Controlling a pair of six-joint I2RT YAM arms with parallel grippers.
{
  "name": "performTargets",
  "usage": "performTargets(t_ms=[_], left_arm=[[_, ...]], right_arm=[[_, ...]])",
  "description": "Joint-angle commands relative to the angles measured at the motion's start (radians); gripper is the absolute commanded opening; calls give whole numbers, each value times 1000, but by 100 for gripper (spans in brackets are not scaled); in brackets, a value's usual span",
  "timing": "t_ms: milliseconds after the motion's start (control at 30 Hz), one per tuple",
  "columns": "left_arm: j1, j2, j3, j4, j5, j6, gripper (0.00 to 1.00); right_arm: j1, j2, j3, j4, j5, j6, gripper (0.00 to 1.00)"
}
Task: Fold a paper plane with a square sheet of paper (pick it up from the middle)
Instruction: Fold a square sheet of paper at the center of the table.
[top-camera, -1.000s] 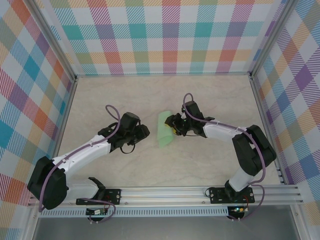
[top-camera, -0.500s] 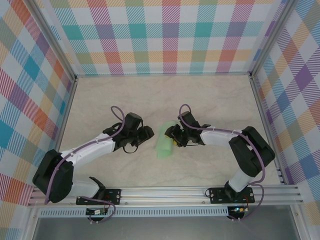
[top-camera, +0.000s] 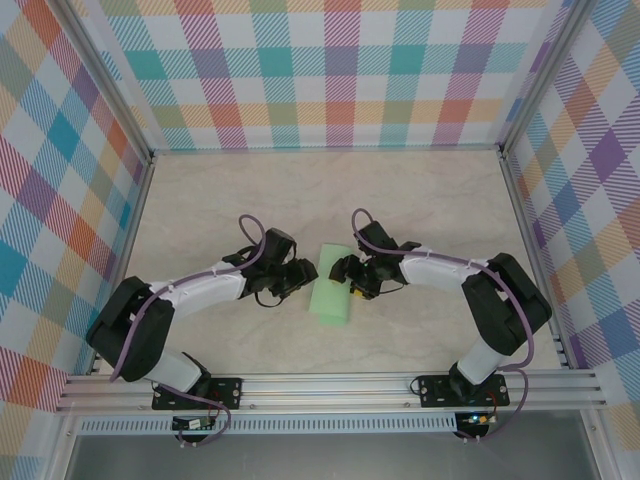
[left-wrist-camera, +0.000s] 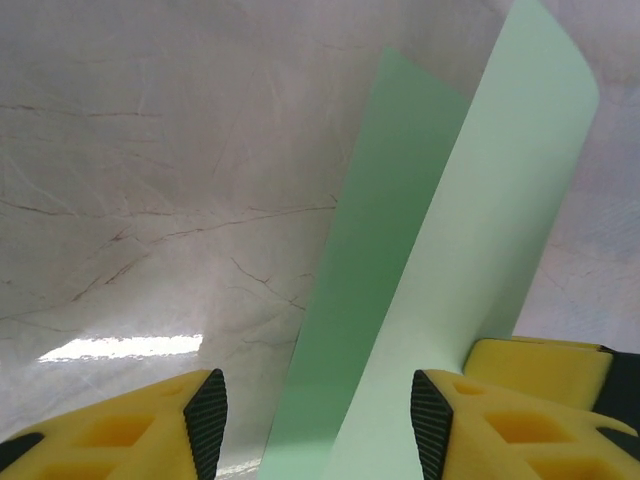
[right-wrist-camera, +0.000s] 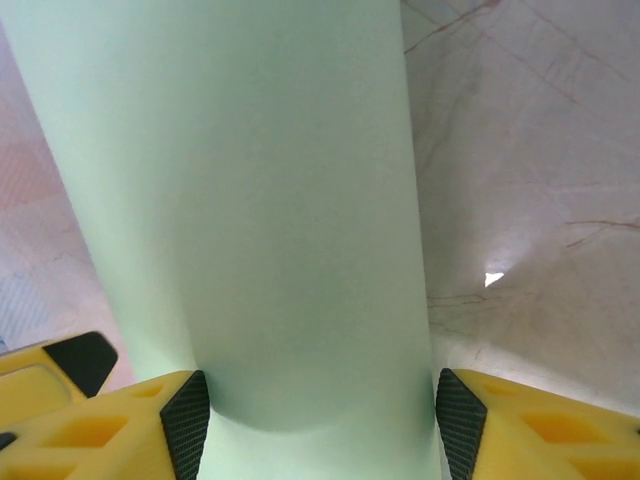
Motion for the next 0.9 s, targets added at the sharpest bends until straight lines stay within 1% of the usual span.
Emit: performTargets(t_ms=[0,133,267,367,467,600,767,867], left_arm=[[-17,18,22,14,11,16,55],[-30,41,21,56,43,20,54],[-45,66,23,101,73,18,54],[-51,64,-5,185,100,-1,54],[-54,36,-56,268,85,-34,54],[-55,38,-61,261,95,-20,52],[-55,72,-66,298,119,-29,42],[-56,77,-64,304,123,-24,30]], right_arm=[[-18,-25,15,-95,-34,-99,65],[-44,-34,12,-101,-79,-146,65],[-64,-35,15,-111,-96,-168,66],[-78,-34,14,-103,-116,-171,66],[-82,-32,15,-101,-119,-173,66],[-84,-33,9,-86,-130,-168,66],[-84,-25,7,-80,-142,-168,66],[-86,-27,6,-84,-137,-173,66]])
